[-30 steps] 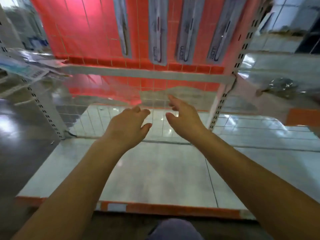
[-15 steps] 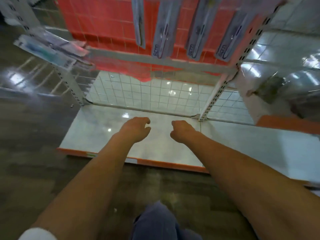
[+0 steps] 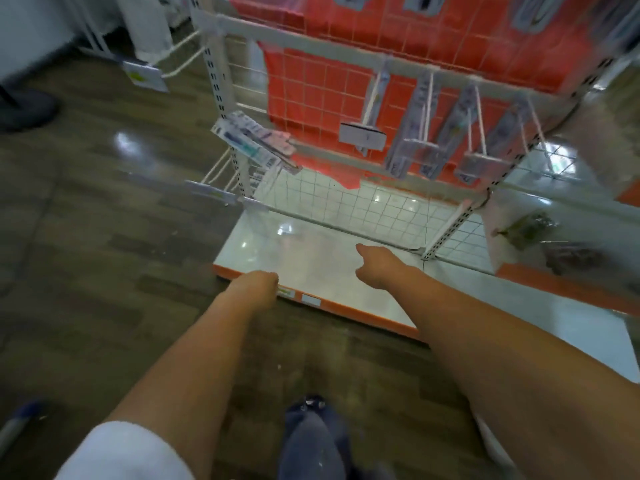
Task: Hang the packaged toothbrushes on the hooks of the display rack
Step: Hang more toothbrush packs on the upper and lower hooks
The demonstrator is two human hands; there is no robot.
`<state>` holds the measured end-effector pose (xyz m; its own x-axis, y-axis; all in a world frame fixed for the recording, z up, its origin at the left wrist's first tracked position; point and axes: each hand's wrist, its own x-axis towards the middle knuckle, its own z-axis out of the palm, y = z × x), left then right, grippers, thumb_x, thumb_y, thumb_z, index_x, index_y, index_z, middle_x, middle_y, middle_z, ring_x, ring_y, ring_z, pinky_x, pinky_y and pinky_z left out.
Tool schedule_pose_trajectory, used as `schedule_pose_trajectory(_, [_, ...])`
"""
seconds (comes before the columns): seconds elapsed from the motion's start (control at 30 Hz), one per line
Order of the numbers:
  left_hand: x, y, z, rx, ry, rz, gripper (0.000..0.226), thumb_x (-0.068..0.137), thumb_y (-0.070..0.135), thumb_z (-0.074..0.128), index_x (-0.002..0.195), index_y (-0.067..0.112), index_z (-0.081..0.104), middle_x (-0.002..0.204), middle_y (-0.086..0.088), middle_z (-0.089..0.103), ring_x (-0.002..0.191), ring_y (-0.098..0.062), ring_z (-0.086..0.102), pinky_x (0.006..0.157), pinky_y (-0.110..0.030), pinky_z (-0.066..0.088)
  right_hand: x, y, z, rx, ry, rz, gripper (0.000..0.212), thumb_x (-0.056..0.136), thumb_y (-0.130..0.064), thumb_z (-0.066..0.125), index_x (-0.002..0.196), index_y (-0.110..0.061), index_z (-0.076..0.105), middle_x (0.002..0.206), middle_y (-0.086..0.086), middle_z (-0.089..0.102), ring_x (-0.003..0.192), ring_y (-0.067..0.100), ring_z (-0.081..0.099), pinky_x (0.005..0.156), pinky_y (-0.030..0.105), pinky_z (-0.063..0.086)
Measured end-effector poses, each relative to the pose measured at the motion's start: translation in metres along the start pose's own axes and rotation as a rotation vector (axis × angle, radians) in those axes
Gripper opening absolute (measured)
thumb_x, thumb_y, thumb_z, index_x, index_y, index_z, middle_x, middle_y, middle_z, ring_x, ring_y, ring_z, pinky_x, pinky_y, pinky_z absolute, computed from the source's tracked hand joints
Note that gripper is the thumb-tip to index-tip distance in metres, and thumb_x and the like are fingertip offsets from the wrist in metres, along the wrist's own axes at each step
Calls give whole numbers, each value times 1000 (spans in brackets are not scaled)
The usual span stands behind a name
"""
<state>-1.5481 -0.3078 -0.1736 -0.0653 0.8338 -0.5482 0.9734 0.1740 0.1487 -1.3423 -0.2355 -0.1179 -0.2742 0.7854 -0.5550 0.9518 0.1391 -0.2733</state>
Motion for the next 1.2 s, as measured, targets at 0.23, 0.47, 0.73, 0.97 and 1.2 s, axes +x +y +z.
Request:
schedule_pose_trajectory(0.23, [-10,-77,-62,-156,102,-83,41,94,23,47,134,15,44,138,-11,45,122,-29,46,98,-36,40,5,-70,-19,59,102,-16,58,95,-11,44,149,-14,22,153,11,27,137,27,31,109,32,29])
schedule_pose_trajectory(0.47, [21,-149,-124,-25,104,40,40,95,19,41,134,14,43,134,-7,49,120,-25,49,94,-35,44,55,-156,-55,30,132,0,58,95,-12,43,148,-13,21,153,11,27,139,27,29,110,32,26])
schedule_pose_trajectory(0.73, [55,-188,-162,-60,111,96,40,95,17,38,135,18,43,132,-5,53,113,-26,54,84,-32,45,99,-219,-65,-53,103,-37,58,92,-7,41,147,-14,26,149,11,34,133,27,37,104,32,34])
schedule_pose_trajectory(0.97, [90,-193,-164,-125,73,85,41,95,19,41,136,22,43,138,-4,48,118,-24,52,97,-36,46,148,-218,-75,-150,28,-20,52,93,-9,41,144,-13,31,147,12,37,131,28,39,104,33,34])
schedule_pose_trajectory(1.2, [142,-192,-181,-249,119,-39,32,94,15,43,124,12,52,126,-9,54,112,-26,54,90,-34,44,217,-224,-99,-176,9,-108,48,91,-7,44,139,-8,39,143,13,42,128,28,42,102,31,35])
